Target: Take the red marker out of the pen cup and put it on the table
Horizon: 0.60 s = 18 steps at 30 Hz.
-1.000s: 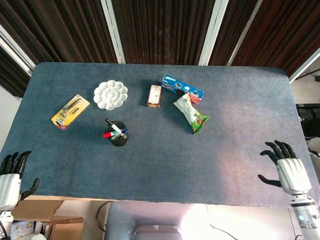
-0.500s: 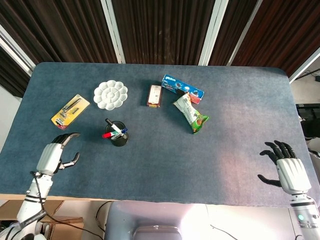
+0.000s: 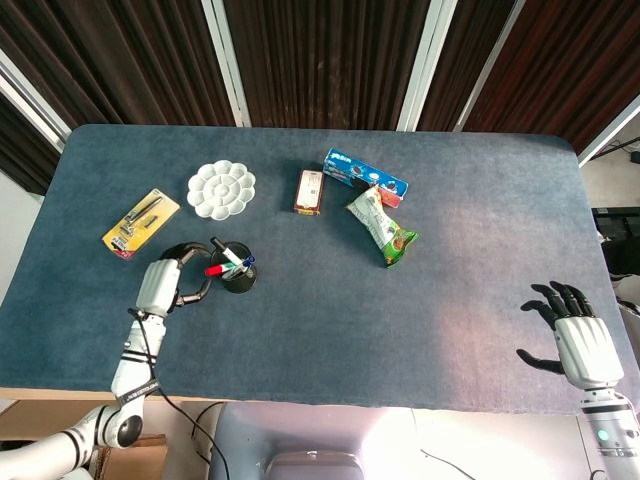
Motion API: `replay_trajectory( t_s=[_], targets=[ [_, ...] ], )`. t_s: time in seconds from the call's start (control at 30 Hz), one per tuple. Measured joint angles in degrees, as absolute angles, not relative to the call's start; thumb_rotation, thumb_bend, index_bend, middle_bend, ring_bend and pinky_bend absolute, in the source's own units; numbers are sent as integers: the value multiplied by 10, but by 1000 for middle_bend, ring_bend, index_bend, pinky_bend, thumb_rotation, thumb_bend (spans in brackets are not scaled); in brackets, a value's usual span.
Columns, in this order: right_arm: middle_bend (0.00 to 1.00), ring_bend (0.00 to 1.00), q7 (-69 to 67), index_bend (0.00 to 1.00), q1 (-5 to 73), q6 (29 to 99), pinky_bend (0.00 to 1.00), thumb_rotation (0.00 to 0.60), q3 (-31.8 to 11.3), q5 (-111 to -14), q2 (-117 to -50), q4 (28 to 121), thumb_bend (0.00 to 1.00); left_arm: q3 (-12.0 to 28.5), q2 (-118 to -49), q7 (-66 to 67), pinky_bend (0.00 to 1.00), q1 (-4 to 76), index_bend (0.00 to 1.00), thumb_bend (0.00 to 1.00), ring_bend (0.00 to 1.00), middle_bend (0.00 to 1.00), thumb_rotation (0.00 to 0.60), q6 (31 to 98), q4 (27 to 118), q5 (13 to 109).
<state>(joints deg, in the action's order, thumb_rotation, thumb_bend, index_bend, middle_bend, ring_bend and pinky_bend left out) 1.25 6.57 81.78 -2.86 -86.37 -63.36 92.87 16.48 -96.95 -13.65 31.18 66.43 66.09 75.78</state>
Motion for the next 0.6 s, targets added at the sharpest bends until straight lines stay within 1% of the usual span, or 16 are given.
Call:
replay_trajectory(
  t_s=[0.23, 0.6],
  targets=[
    [287, 140, 11, 481, 65, 818, 229, 600, -28, -864, -634, 928, 151, 169, -992, -156, 221, 319, 478, 326, 223, 294, 600, 671, 635, 748],
    [287, 141, 7, 481, 65, 819, 229, 600, -28, -865, -633, 927, 152, 167, -993, -158, 224, 324, 499, 324, 225, 308, 600, 677, 645, 747]
  ],
)
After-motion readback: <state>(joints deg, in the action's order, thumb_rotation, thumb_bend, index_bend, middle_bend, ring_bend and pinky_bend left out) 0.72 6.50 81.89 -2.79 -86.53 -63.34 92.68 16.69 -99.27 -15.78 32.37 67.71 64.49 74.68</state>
